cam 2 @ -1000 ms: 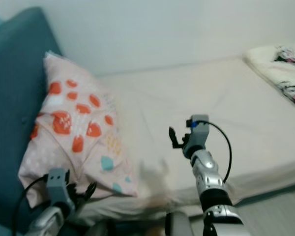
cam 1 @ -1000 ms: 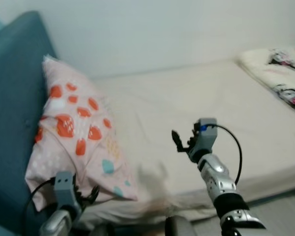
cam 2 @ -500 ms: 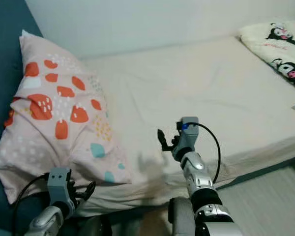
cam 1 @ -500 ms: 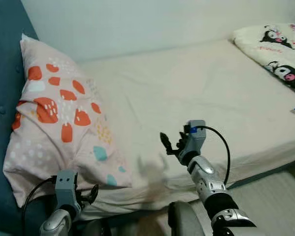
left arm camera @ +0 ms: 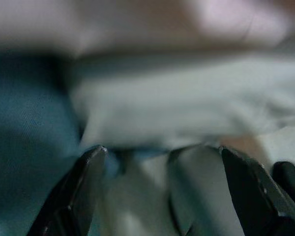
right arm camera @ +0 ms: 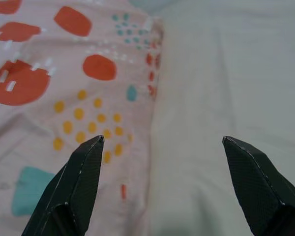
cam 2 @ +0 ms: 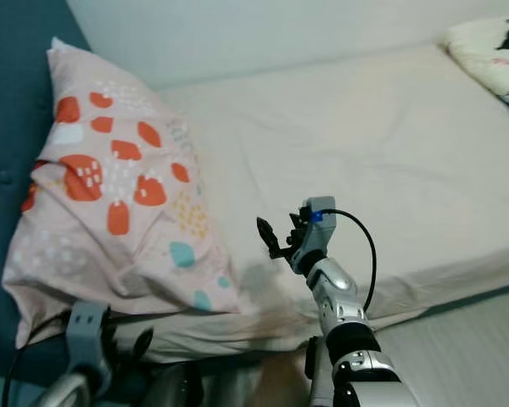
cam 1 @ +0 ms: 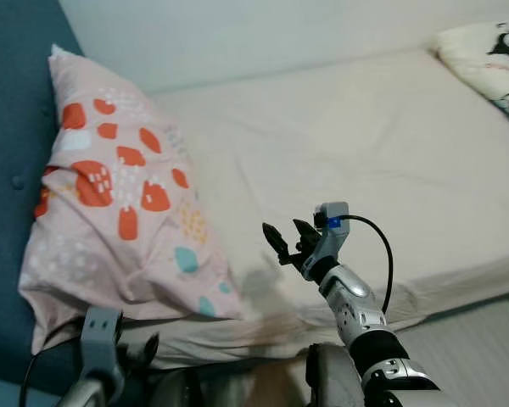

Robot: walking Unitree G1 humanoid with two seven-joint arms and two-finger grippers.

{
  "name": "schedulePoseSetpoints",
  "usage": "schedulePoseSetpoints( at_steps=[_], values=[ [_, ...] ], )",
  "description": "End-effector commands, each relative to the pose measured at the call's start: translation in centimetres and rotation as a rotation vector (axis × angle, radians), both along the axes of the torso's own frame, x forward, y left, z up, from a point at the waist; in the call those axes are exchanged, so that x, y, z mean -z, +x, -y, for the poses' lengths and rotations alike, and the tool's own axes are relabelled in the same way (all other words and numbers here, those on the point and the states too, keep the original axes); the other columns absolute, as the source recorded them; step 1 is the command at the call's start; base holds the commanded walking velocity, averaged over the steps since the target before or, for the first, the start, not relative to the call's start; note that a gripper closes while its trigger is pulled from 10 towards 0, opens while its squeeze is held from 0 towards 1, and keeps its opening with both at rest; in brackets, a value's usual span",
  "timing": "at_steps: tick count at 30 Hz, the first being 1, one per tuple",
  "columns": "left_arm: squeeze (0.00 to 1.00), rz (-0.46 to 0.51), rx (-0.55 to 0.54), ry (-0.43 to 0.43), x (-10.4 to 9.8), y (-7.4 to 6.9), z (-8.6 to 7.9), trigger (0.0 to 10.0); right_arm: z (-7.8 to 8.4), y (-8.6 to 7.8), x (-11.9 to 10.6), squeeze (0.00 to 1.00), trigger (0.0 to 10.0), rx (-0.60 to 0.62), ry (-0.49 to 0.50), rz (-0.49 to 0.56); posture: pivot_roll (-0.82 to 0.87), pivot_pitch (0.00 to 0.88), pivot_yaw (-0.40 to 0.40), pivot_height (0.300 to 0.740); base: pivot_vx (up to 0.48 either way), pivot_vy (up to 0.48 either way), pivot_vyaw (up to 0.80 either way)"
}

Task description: Clean up the room

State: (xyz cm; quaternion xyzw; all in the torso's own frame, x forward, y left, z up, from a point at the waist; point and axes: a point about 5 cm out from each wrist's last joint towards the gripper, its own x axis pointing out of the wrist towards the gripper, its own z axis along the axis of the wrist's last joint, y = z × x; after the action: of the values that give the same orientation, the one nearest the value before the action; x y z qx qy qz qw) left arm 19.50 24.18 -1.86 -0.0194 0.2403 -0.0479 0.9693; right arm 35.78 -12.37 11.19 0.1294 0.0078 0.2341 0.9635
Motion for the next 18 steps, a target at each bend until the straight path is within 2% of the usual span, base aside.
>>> schedulePoseSetpoints(
  at_steps=[1,2,5,6,9,10,12,14,15,18],
  values=[
    [0.0,-0.123,-0.04,0.039,1.5,-3.5,-2.2,10.0,0.8,0.1,0.3,0.0,10.0,0.034,0.02,-0.017,0.0,0.28,0.073,0.601,0.0,0.0,0.73],
    [0.0,-0.165,-0.051,0.047,2.1,-4.8,-2.6,10.0,1.5,0.3,0.3,0.0,10.0,0.064,0.024,-0.027,0.0,0.291,0.077,0.601,0.0,0.0,0.73],
    [0.0,-0.234,-0.073,0.057,2.9,-7.1,-3.3,10.0,2.6,0.6,0.1,0.0,10.0,0.11,0.021,-0.037,0.02,0.306,0.08,0.601,0.0,0.0,0.74],
    [0.0,-0.234,-0.073,0.057,2.9,-7.1,-3.3,10.0,2.6,0.6,0.1,0.0,10.0,0.11,0.021,-0.037,0.02,0.306,0.08,0.601,0.0,0.0,0.76],
    [0.0,-0.267,-0.102,0.052,3.3,-8.6,-3.8,10.0,3.7,1.1,-0.4,0.0,10.0,0.161,0.0,-0.037,0.03,0.325,0.08,0.601,0.0,0.0,0.76],
    [0.0,-0.267,-0.102,0.052,3.3,-8.6,-3.8,10.0,3.7,1.1,-0.4,0.0,10.0,0.161,0.0,-0.037,0.03,0.325,0.08,0.601,0.0,0.0,0.76],
    [0.0,-0.243,-0.106,0.031,3.0,-8.3,-3.5,10.0,4.9,1.5,-0.6,0.0,10.0,0.24,0.009,-0.068,0.04,0.34,0.078,0.601,0.0,0.0,0.0],
    [0.0,-0.232,-0.102,0.026,2.8,-8.1,-3.4,10.0,5.0,1.5,-0.6,0.0,10.0,0.239,0.023,-0.073,0.05,0.355,0.077,0.601,0.0,0.0,0.0],
    [0.0,-0.215,-0.095,0.018,2.6,-7.7,-3.2,10.0,5.1,1.5,-0.5,0.0,10.0,0.235,0.044,-0.082,0.05,0.358,0.077,0.601,0.0,0.0,0.0],
    [0.0,-0.093,-0.031,-0.035,0.8,-5.2,-1.8,10.0,5.0,1.5,0.0,0.0,10.0,0.217,0.119,-0.137,0.07,0.387,0.079,0.601,0.0,0.0,0.0]
  ],
)
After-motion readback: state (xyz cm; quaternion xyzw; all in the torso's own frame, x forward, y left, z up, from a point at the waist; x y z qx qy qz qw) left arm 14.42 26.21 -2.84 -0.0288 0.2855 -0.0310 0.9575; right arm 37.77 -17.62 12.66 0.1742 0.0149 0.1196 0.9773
